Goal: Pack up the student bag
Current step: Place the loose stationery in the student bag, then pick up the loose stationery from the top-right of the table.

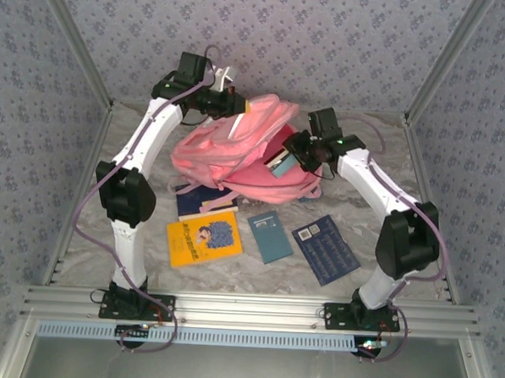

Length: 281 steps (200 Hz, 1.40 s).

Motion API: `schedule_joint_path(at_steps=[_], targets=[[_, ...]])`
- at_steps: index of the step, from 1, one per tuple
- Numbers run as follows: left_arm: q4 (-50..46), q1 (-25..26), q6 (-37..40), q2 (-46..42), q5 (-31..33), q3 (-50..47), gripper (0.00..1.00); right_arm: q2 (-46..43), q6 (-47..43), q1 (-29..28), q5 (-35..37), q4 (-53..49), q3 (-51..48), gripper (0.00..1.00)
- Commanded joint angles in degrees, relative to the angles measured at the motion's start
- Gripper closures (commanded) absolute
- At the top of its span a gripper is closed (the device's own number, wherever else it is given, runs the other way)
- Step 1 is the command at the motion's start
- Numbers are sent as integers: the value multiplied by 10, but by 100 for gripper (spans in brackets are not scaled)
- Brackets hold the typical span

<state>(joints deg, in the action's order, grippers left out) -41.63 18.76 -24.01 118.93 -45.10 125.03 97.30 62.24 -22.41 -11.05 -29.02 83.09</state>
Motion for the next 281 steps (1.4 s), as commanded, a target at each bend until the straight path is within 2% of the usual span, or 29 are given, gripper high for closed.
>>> schedule_joint_path(at_steps=[1, 25, 55, 71, 80, 103, 121, 127, 168, 222, 247, 269, 281], targets=[[65, 1, 13, -51, -73, 2, 100, 46, -8, -15, -40, 37, 45, 65], [88, 1, 9, -52, -97, -6, 100, 100, 26, -27, -82, 83, 63, 65], [109, 1, 2, -50, -118, -13, 100, 155, 110, -38, -124, 253, 62, 64], [117, 0, 0, -50, -125, -17, 100, 191, 130, -50, -136, 281, 92, 61], [123, -1, -3, -50, -125, -18, 100, 211, 129, -56, -134, 273, 115, 54], [135, -11, -17, -45, -124, -17, 100, 252, 120, -67, -135, 247, 158, 23], [151, -26, -36, -42, -123, -15, 100, 258, 121, -64, -139, 269, 154, 15], [155, -31, -41, -42, -123, -15, 100, 257, 116, -63, -141, 278, 150, 9], [178, -63, -62, -48, -115, -38, 100, 223, 52, -53, -161, 278, 128, 7], [269, -118, -138, -82, -84, -130, 100, 70, -167, -24, -78, 165, 18, 0], [343, -135, -201, -88, -89, -172, 100, 9, -232, -6, 8, 69, -10, 0], [312, -137, -193, -80, -91, -145, 100, -5, -294, 15, 131, -51, 20, 0], [285, -134, -178, -74, -91, -136, 100, -9, -297, 45, 139, -52, 10, 0]])
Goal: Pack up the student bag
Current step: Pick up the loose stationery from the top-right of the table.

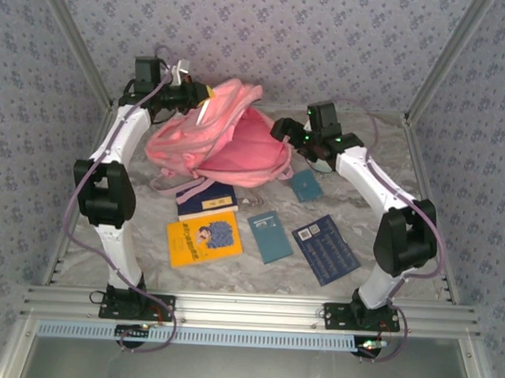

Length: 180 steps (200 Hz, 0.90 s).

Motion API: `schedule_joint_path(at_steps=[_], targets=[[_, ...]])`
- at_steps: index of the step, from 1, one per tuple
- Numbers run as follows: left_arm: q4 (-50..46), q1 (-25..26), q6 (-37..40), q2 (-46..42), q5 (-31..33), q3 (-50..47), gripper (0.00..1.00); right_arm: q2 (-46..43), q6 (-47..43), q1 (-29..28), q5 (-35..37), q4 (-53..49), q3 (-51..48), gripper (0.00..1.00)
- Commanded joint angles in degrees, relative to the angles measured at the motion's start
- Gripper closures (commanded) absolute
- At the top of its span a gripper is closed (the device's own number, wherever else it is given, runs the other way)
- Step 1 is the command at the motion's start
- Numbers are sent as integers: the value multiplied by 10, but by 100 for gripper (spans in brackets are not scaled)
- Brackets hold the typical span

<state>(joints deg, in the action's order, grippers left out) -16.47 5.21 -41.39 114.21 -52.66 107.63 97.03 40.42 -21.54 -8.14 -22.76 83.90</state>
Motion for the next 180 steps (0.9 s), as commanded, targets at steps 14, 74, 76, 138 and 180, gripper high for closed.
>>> schedule_joint_path(at_steps=[14, 74, 76, 138, 180], targets=[[5, 6, 17, -27, -6, 60, 100, -24, -82, 70, 68, -66, -43, 0], [-26, 19, 52, -38, 8, 48, 100, 109, -110, 158, 215, -297, 135, 0], [-26, 19, 52, -38, 7, 47, 100, 117, -114, 159, 222, -305, 143, 0], [-15, 22, 45, -38, -7, 41, 100, 240, -150, 192, 212, -352, 235, 0], [11, 23, 22, -30, -18, 23, 100, 278, -163, 208, 168, -343, 247, 1]])
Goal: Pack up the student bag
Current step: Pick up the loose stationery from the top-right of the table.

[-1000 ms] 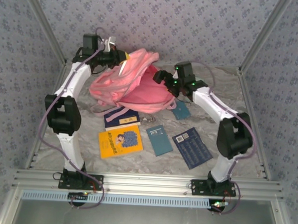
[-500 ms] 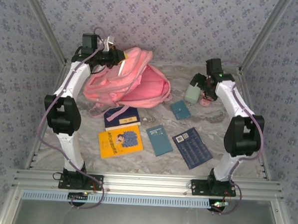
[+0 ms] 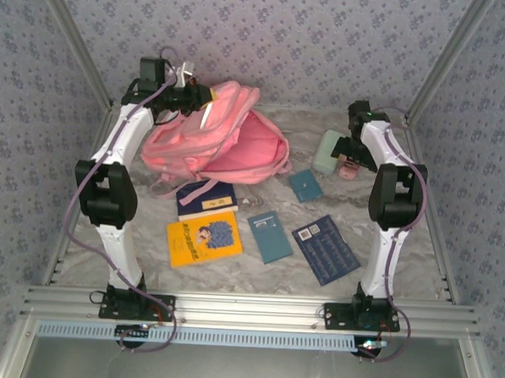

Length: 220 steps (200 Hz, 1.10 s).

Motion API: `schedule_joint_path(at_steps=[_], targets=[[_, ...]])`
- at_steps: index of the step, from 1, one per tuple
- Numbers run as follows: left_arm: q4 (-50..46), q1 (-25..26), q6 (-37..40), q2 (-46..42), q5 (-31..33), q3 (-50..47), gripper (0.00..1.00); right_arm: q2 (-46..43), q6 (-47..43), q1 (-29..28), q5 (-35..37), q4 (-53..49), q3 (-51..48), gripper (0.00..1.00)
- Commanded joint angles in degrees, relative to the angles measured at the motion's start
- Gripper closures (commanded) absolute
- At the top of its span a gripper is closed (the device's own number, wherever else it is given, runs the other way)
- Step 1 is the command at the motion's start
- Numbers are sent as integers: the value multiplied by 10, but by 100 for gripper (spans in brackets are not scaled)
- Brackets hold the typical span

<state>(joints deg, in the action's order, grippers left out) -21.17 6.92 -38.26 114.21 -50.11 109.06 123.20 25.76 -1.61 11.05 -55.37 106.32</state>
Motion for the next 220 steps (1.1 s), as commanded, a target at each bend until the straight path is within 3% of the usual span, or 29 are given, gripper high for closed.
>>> schedule_joint_path(at_steps=[1, 26, 65, 138, 174, 220], targets=[[58, 6, -9, -30, -44, 9, 100, 17, -17, 8, -24, -17, 23, 1], [58, 8, -8, -30, -46, 9, 100, 25, -18, 11, -32, 0, 23, 5], [54, 14, -3, -30, -46, 8, 100, 36, -17, 14, -51, 12, 34, 24], [52, 36, 8, -36, -55, 12, 100, 11, -4, 16, -57, 32, 11, 49], [25, 45, 27, -37, -53, 24, 100, -29, 5, 15, -29, 23, 5, 51], [-8, 58, 59, -38, -55, 78, 100, -151, 17, 4, 40, 17, -28, 52]])
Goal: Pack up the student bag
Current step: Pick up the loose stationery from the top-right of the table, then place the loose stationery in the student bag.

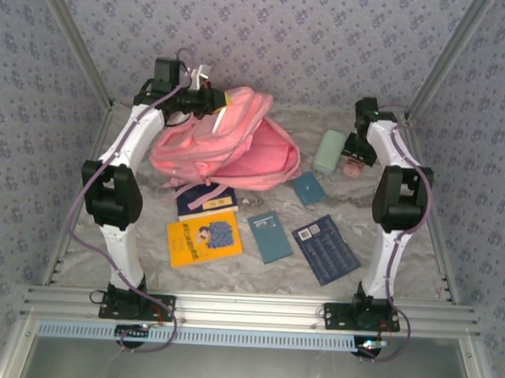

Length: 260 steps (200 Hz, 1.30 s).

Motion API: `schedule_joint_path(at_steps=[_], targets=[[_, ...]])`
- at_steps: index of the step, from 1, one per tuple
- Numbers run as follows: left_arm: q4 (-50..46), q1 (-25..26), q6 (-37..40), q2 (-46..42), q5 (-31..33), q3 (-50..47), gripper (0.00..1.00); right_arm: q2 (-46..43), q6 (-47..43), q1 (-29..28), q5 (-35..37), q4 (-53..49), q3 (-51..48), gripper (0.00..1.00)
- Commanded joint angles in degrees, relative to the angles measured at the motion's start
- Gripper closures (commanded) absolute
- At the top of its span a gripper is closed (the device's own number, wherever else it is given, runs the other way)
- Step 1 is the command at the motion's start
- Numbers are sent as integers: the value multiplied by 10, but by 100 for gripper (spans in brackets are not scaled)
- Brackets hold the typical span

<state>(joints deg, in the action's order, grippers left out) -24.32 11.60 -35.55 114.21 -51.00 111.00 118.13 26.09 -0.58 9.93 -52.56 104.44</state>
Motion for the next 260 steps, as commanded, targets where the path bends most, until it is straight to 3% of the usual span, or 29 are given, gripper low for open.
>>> schedule_joint_path(at_steps=[1, 31, 87, 115, 159, 184, 209, 236, 260], targets=[[23, 11, 32, -38, -46, 60, 100, -103, 13, -8, 51, -10, -10, 52], [22, 17, 39, -41, -57, 61, 100, -191, 19, -21, 10, 22, -55, 52], [22, 29, 43, -38, -109, 81, 100, -299, 95, -95, -203, 120, -162, 51], [44, 34, 30, -42, -132, 78, 100, -313, 177, -138, -293, 219, -238, 51], [69, 38, 24, -52, -157, 69, 100, -278, 291, -201, -357, 399, -291, 51], [117, 38, -3, -63, -170, 48, 100, -240, 373, -220, -364, 498, -291, 50], [146, 40, -18, -66, -178, 40, 100, -184, 403, -247, -328, 496, -241, 49], [153, 46, -17, -66, -182, 45, 100, -130, 436, -263, -267, 460, -196, 47], [154, 52, -17, -61, -190, 55, 100, -108, 467, -280, -201, 538, -214, 43]])
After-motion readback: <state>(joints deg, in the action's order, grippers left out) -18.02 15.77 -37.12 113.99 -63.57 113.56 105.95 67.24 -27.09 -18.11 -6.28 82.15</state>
